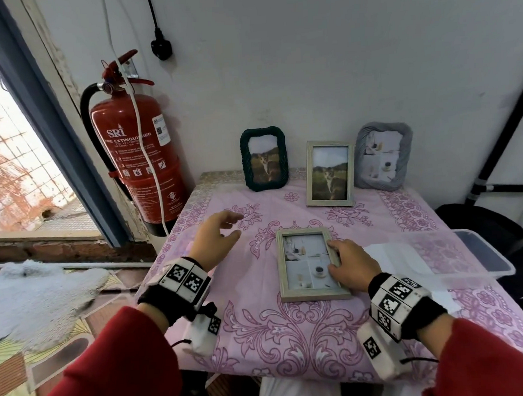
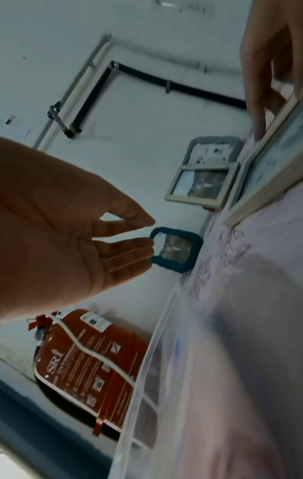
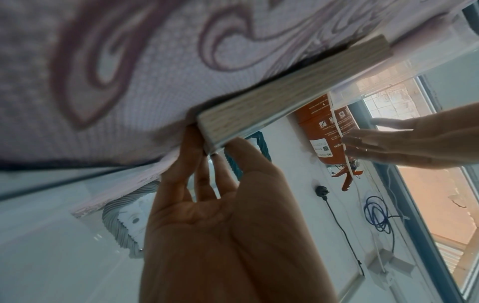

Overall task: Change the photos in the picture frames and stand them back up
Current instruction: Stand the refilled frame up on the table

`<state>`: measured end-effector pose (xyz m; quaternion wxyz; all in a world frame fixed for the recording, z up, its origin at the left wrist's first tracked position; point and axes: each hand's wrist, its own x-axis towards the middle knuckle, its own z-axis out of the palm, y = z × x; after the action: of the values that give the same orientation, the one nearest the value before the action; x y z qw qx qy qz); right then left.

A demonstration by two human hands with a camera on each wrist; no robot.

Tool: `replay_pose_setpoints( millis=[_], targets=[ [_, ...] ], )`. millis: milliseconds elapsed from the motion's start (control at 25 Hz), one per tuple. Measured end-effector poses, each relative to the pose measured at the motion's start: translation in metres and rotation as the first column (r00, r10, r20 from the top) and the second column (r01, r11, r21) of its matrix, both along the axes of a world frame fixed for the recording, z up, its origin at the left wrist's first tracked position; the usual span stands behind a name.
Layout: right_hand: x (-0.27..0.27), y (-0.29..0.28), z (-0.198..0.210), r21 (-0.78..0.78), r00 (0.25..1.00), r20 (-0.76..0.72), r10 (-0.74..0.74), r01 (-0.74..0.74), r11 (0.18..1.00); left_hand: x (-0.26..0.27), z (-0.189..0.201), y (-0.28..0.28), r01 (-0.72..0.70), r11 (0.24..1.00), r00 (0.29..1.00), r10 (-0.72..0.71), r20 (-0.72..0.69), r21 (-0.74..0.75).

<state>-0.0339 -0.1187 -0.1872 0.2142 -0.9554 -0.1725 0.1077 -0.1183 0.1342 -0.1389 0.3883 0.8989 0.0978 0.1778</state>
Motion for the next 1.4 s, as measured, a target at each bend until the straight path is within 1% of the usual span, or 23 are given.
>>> replay_pose_setpoints(
  millis=[80,160,240,280,360,400,480,560,600,720,800,880,1000,1120,1280,1400],
  targets=[
    [0.000,0.001,0.000,0.019,1.000,-0.004,-0.016,0.016,1.000,0.007,-0.003,-0.016,0.036,0.997,0.999,-0.038,-0.028,-0.068],
    [0.000,0.001,0.001,0.049,1.000,0.007,-0.028,0.028,0.998,0.011,-0.011,-0.030,0.055,0.981,0.988,-0.080,-0.131,-0.188],
    [-0.002,0.002,0.001,0.106,0.999,0.006,-0.045,0.044,0.993,0.012,-0.022,-0.040,0.057,0.951,0.963,-0.132,-0.234,-0.305],
    [-0.004,0.002,0.001,0.146,0.998,-0.004,-0.055,0.055,0.988,0.012,-0.027,-0.044,0.049,0.930,0.953,-0.152,-0.261,-0.363],
    [-0.008,0.003,0.002,0.221,0.997,-0.001,-0.079,0.077,0.972,0.012,-0.034,-0.048,0.020,0.884,0.948,-0.166,-0.273,-0.467],
    [-0.011,0.003,0.004,0.245,0.996,0.017,-0.089,0.082,0.966,0.012,-0.037,-0.049,0.013,0.868,0.950,-0.166,-0.264,-0.497],
    [-0.013,0.002,0.007,0.281,0.993,0.065,-0.101,0.079,0.956,0.011,-0.039,-0.050,0.018,0.864,0.962,-0.153,-0.228,-0.503],
    [-0.016,0.002,0.012,0.320,0.988,0.106,-0.112,0.073,0.945,0.010,-0.036,-0.050,0.016,0.861,0.971,-0.136,-0.199,-0.508],
    [-0.017,0.002,0.016,0.345,0.985,0.122,-0.120,0.071,0.936,0.009,-0.033,-0.050,0.025,0.844,0.972,-0.145,-0.183,-0.535],
    [-0.019,0.003,0.026,0.420,0.981,0.147,-0.131,0.058,0.905,0.006,-0.022,-0.055,0.105,0.745,0.967,-0.230,-0.107,-0.658],
    [-0.022,0.005,0.031,0.464,0.980,0.157,-0.120,0.034,0.885,0.005,-0.016,-0.061,0.153,0.684,0.963,-0.267,-0.049,-0.714],
    [-0.026,0.008,0.034,0.495,0.982,0.166,-0.094,-0.001,0.869,0.004,-0.013,-0.067,0.194,0.653,0.965,-0.262,0.022,-0.733],
    [-0.030,0.010,0.038,0.488,0.977,0.206,-0.051,-0.058,0.871,0.004,-0.008,-0.070,0.237,0.635,0.969,-0.204,0.136,-0.736],
    [-0.028,0.012,0.039,0.498,0.976,0.214,-0.046,-0.068,0.865,0.002,0.000,-0.066,0.272,0.610,0.962,-0.172,0.211,-0.745],
    [-0.027,0.020,0.037,0.516,0.977,0.209,-0.036,-0.079,0.853,0.004,0.007,-0.057,0.265,0.638,0.964,-0.150,0.221,-0.723],
    [-0.021,0.031,0.036,0.535,0.971,0.236,-0.031,-0.103,0.838,0.011,0.013,-0.045,0.242,0.656,0.968,-0.116,0.222,-0.715]
  ],
)
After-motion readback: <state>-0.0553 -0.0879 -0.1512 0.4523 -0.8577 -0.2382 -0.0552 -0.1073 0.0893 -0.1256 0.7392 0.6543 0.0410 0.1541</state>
